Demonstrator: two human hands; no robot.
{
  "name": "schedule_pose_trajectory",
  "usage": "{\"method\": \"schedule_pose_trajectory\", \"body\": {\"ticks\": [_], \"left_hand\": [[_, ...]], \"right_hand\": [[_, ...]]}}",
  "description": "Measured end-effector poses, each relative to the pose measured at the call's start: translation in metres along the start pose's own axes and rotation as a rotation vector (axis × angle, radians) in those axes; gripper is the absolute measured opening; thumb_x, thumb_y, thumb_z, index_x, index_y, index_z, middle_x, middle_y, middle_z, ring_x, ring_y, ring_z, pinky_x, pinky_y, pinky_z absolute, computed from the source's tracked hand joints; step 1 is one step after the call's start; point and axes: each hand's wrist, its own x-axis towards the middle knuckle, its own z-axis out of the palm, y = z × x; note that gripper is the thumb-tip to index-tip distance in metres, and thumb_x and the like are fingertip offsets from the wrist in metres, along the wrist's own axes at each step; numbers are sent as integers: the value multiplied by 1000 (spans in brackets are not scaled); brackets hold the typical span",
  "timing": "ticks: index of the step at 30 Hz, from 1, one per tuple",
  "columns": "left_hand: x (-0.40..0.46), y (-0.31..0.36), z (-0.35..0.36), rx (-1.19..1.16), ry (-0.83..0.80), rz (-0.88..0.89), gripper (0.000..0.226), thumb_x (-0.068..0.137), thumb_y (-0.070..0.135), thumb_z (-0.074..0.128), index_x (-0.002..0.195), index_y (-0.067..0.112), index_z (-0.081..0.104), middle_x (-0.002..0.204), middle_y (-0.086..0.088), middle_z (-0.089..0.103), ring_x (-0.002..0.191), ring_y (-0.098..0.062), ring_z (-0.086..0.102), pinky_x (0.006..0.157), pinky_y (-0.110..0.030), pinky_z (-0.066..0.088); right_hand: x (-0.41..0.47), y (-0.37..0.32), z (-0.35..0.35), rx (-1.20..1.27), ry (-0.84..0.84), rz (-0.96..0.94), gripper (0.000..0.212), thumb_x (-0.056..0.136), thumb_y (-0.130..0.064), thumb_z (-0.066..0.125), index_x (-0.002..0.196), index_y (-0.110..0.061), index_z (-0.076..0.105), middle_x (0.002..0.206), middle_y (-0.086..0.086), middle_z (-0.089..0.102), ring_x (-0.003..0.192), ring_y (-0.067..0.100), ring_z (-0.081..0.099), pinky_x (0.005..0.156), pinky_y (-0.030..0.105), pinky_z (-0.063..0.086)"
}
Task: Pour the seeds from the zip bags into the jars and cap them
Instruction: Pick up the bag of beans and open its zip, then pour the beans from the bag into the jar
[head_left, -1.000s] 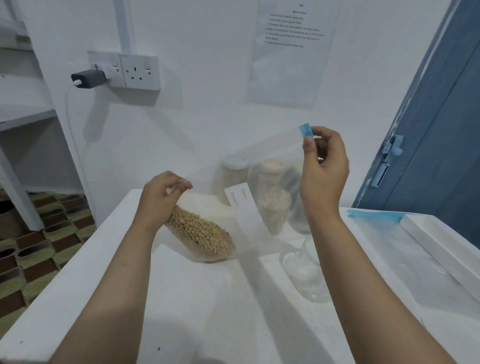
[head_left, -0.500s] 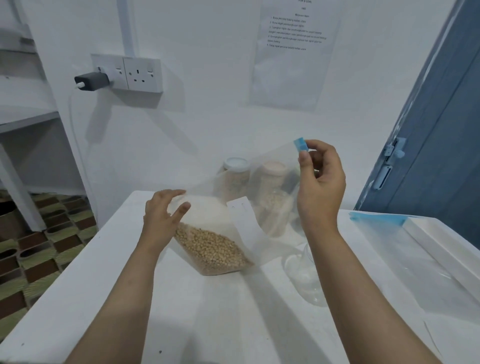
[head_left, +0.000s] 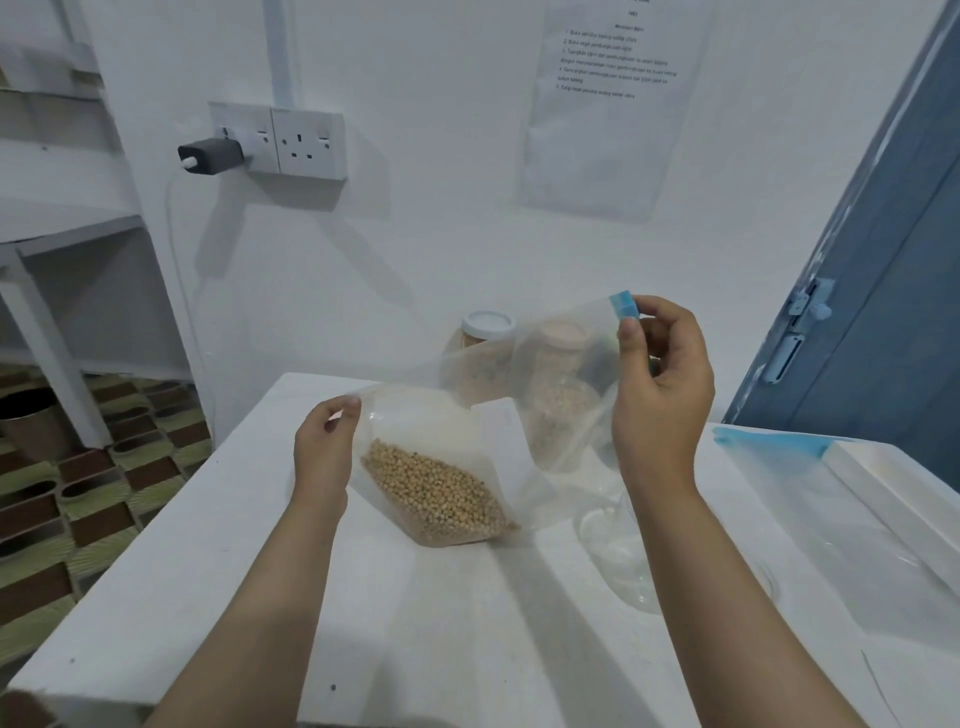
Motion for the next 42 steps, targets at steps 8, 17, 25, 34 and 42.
{"method": "schedule_pose_trajectory", "body": {"ticks": [8,17,25,34,42], "left_hand": [[1,-1,7,-242,-33,-97,16,98,23,62,113,18,67,116,5,66,102,-11,57,91,-25,43],[-4,-3,10,-174,-48,18,19,95,26,67,101,35,52,103,4,69,98,-15,59,90,-30,42],[-13,3,20,-48,-26,146,20,100,20,58,118,28,63,95,13,55,79,8,53,73,1,41],[-12,17,28,-148,-24,162,5,99,18,60,104,18,60,92,6,58,77,-13,66,87,-24,54],[0,57,45,-223,7,247,17,100,15,58,90,28,58,88,9,53,71,-12,62,77,-16,53]], "right_hand": [[-2,4,-12,-17,31,37,20,100,-20,58,104,-39,61,99,-5,65,92,10,60,84,32,53],[-2,5,-16,-22,27,42,24,99,-20,59,101,-44,60,101,-1,66,92,11,60,83,32,54],[-4,8,-23,-18,7,65,21,100,-21,58,106,-40,61,101,-6,66,94,9,61,84,30,52],[6,9,-35,-50,-31,12,24,100,-16,58,107,-39,62,99,-12,66,88,0,59,76,18,48],[38,-2,-38,-89,-43,-93,23,101,-17,57,110,-38,61,94,-14,64,85,1,58,78,28,51]]}}
